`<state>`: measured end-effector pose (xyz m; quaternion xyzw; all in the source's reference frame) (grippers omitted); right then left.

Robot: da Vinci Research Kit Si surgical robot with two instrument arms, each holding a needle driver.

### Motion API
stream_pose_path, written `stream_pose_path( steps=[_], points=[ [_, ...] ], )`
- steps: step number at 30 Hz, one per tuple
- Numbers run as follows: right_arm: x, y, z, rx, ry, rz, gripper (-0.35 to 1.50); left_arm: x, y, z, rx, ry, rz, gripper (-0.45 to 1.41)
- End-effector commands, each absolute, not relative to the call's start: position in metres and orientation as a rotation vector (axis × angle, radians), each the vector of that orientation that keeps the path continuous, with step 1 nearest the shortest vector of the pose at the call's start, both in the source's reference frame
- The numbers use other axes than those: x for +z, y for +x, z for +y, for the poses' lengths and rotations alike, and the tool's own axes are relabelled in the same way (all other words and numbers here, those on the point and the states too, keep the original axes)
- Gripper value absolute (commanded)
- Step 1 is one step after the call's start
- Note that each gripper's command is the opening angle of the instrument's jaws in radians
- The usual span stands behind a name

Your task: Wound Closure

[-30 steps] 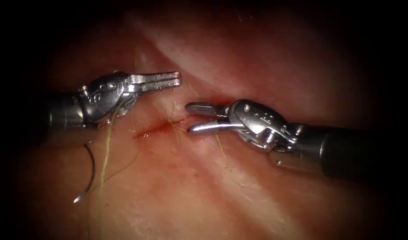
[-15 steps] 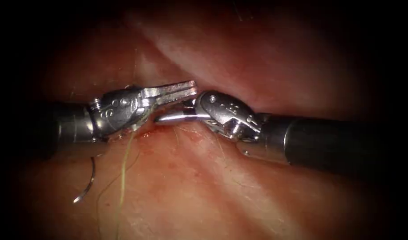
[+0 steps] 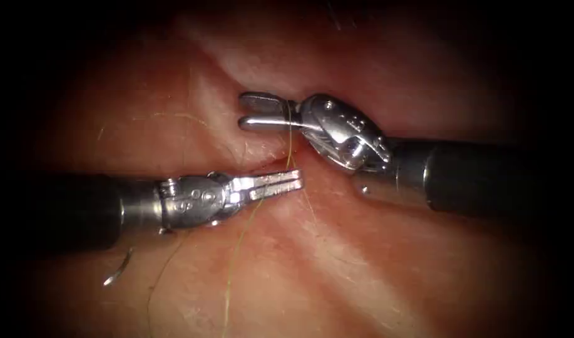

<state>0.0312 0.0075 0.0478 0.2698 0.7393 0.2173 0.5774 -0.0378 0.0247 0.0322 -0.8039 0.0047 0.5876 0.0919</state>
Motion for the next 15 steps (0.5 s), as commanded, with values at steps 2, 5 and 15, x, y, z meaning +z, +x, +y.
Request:
stream_pose_path(
  steps=[2, 5, 15],
  points=[
    [0.048, 0.0316, 0.0078, 0.496, 0.634, 1.749, 0.07, 0.0334, -0.0384, 0.0248, 1.743, -2.383, 0.008, -0.45],
    [0.0481, 0.0307, 0.0077, 0.497, 0.658, 1.782, 0.07, 0.0348, -0.0383, 0.0249, 1.745, -2.371, 0.005, -0.45],
    [0.0486, 0.027, 0.0077, 0.418, 0.793, 1.881, 0.1, 0.0387, -0.0378, 0.0265, 1.748, -2.344, -0.001, -0.45]
  ],
)
